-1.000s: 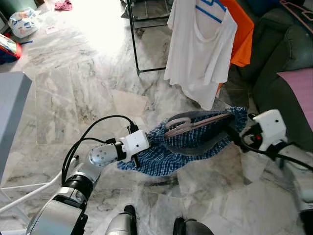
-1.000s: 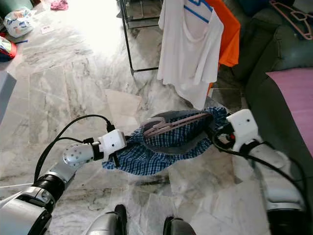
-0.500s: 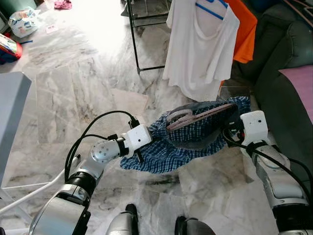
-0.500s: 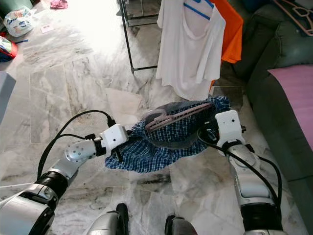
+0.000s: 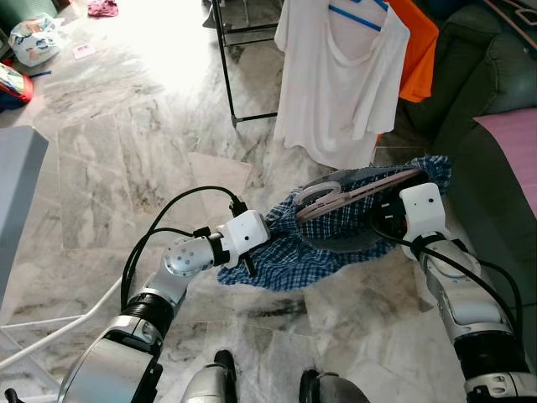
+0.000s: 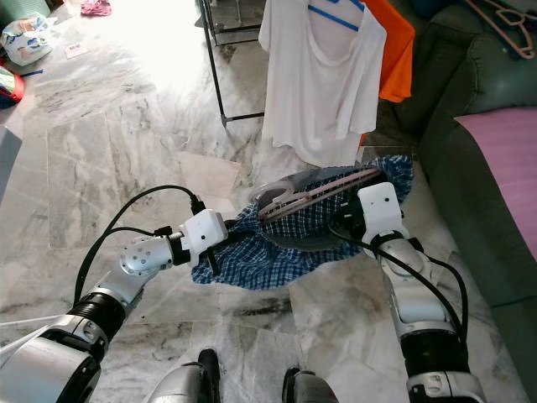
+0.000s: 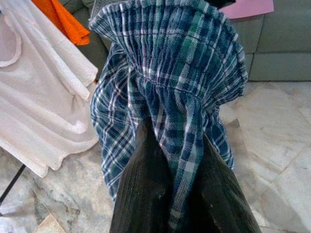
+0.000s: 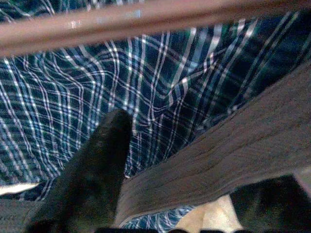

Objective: Hang hanger

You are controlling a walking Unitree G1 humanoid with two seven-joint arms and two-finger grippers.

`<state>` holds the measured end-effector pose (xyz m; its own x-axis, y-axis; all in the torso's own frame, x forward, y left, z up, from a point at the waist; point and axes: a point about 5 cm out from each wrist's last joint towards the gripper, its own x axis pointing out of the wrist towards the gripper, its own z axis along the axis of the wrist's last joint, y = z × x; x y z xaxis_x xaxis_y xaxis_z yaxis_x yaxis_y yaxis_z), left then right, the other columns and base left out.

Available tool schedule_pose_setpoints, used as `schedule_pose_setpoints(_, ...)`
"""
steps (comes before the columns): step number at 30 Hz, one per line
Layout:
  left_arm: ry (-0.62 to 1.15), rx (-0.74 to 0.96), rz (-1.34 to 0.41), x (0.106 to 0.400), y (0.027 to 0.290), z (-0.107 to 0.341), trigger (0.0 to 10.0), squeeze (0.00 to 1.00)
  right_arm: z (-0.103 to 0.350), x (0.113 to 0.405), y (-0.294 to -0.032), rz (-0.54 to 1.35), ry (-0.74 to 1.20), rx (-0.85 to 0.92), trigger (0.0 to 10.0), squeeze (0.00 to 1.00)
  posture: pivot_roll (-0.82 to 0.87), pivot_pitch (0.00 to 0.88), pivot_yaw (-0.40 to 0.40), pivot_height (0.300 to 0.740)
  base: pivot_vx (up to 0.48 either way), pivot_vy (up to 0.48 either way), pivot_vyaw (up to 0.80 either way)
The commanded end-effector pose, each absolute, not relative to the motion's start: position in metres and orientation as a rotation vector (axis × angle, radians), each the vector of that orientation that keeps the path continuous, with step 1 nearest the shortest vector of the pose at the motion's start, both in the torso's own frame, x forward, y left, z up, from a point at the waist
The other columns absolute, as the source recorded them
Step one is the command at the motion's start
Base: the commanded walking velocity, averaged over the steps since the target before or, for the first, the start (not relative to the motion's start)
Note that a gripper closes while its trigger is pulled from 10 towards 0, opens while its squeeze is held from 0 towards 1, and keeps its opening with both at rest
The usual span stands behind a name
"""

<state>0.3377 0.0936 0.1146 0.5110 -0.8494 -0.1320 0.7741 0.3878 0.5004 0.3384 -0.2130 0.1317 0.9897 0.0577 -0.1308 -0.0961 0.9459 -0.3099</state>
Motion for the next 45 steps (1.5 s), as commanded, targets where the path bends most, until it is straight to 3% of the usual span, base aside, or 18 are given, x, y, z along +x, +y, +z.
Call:
schedule_pose_setpoints(1,-0.169,0.542,-1.045,0.335,0.095,0.114,0.0,0.00,0.127,0.339,-0.211,0.076,0.130,-0.322,0.0,0.00,0.00,0.277,0.029,0.740,0.000,0.000,0.00)
schedule_pose_setpoints(22,-0.088,0.589,-1.012,0.336,0.101,0.103,0.0,0.00,0.138,0.337,-0.219,-0.016,0.029,-0.432,0.0,0.00,-0.01,0.272,0.036,0.740,0.000,0.000,0.00)
schedule_pose_setpoints(38,0.049,0.683,-0.903,0.340,0.111,0.087,0.0,0.00,0.146,0.335,-0.197,0.038,-0.037,-0.494,0.0,0.00,-0.01,0.274,0.040,0.740,0.000,0.000,0.00)
schedule_pose_setpoints(45,0.054,0.685,-0.899,0.339,0.103,0.084,0.0,0.00,0.127,0.329,-0.163,0.192,0.030,-0.433,0.0,0.00,-0.01,0.273,0.038,0.740,0.000,0.000,0.00)
